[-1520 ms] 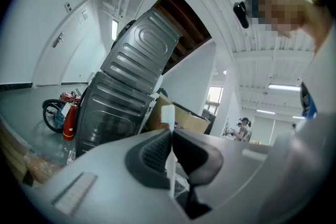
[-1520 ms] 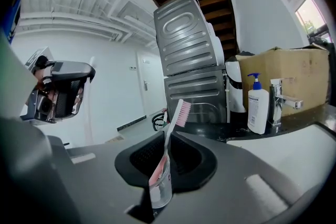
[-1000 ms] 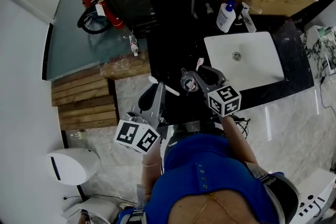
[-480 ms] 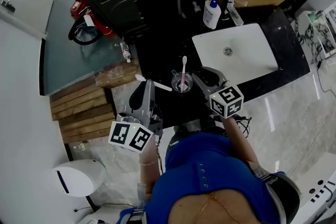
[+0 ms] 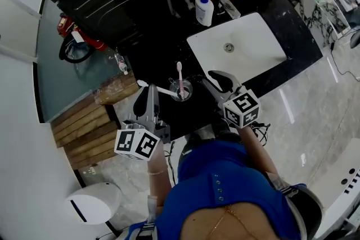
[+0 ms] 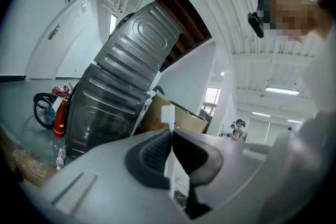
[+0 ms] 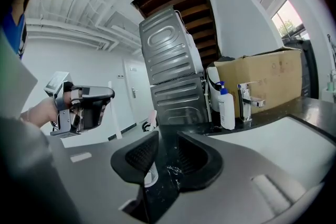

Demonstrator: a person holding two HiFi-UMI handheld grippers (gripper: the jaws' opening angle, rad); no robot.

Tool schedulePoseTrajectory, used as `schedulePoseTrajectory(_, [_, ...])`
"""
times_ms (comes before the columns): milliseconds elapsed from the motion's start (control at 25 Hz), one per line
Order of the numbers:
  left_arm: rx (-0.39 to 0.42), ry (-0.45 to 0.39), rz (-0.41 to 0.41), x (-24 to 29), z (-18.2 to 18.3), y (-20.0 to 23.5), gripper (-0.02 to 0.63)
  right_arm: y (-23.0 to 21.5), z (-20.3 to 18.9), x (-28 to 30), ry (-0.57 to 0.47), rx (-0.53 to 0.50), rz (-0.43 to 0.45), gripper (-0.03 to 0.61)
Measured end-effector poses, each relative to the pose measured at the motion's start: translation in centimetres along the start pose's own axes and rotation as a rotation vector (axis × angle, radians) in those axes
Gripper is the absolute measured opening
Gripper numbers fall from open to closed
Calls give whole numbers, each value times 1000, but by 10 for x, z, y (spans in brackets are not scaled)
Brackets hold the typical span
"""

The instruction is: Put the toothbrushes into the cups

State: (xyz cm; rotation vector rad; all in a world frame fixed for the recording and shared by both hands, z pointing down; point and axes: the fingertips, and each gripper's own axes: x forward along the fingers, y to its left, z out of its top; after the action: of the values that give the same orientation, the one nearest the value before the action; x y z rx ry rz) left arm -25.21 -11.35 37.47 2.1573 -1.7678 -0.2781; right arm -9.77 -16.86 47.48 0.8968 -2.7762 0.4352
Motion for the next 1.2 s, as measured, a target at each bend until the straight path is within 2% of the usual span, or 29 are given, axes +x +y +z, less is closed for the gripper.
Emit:
schedulePoseTrajectory(520, [-103, 114, -5, 31, -66, 8, 9, -23, -1, -34, -20, 22, -86, 112])
schedulePoseTrajectory(720, [-108, 145, 21, 33, -83, 11, 9, -26, 0, -41, -21, 26, -100, 112])
schedulePoseTrajectory(1200, [-113, 163, 83, 36, -103, 27, 11, -33, -2, -44, -18, 29, -105, 112])
